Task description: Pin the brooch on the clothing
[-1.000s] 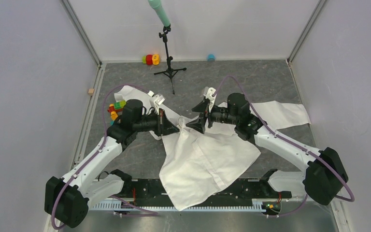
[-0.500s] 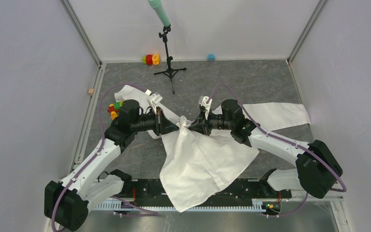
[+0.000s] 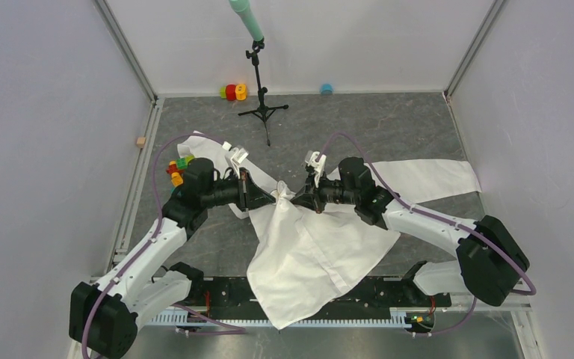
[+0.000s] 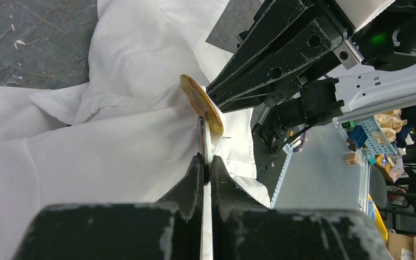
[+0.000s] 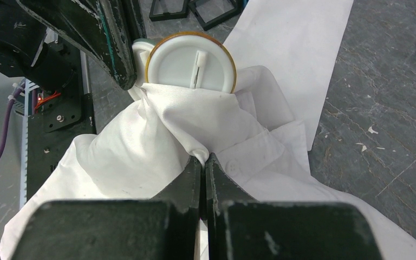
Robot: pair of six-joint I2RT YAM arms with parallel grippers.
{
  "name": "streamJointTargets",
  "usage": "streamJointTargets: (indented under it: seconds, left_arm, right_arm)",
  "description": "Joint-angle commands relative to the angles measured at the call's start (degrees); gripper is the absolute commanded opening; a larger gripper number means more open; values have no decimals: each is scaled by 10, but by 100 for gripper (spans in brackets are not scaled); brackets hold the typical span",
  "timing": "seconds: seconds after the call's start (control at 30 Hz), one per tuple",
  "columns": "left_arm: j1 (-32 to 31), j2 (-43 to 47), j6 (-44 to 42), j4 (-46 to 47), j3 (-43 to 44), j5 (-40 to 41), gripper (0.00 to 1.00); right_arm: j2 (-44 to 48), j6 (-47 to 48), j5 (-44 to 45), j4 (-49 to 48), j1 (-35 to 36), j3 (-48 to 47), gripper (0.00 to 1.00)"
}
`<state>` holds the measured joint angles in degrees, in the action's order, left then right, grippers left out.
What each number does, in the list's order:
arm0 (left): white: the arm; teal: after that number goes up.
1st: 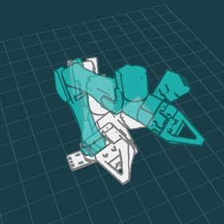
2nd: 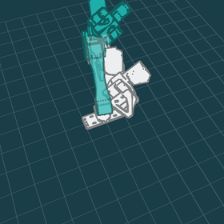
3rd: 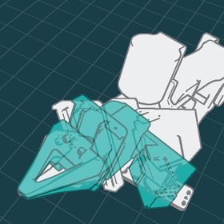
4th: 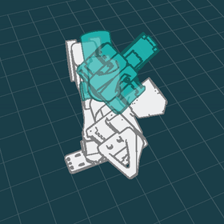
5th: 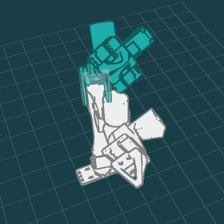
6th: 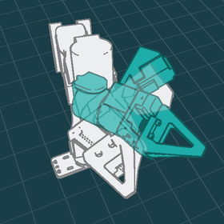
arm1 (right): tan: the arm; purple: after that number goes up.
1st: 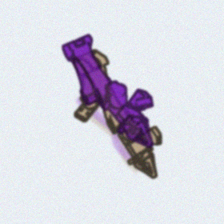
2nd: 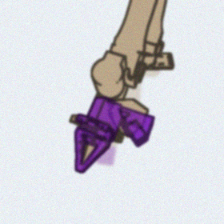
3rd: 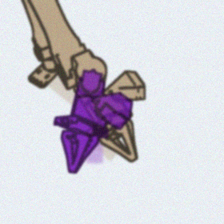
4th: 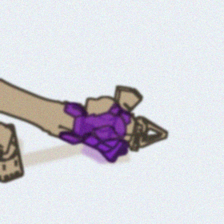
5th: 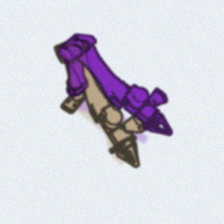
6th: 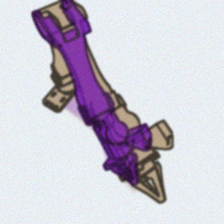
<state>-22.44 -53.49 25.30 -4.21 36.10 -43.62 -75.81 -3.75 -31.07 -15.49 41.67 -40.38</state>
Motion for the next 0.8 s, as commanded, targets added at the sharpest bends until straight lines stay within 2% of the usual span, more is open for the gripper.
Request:
streamJointTargets:
  seconds: [0.0,0.3,0.77]
  left_arm:
    - [8,26,30,74,5,-17,2]
    - [9,51,37,81,-7,26,2]
    - [12,103,34,83,-18,73,2]
  right_arm:
    - [-20,-15,74,95,-3,-14,0]
    - [-14,-118,77,85,9,-29,0]
    - [-12,-167,86,121,25,-45,0]
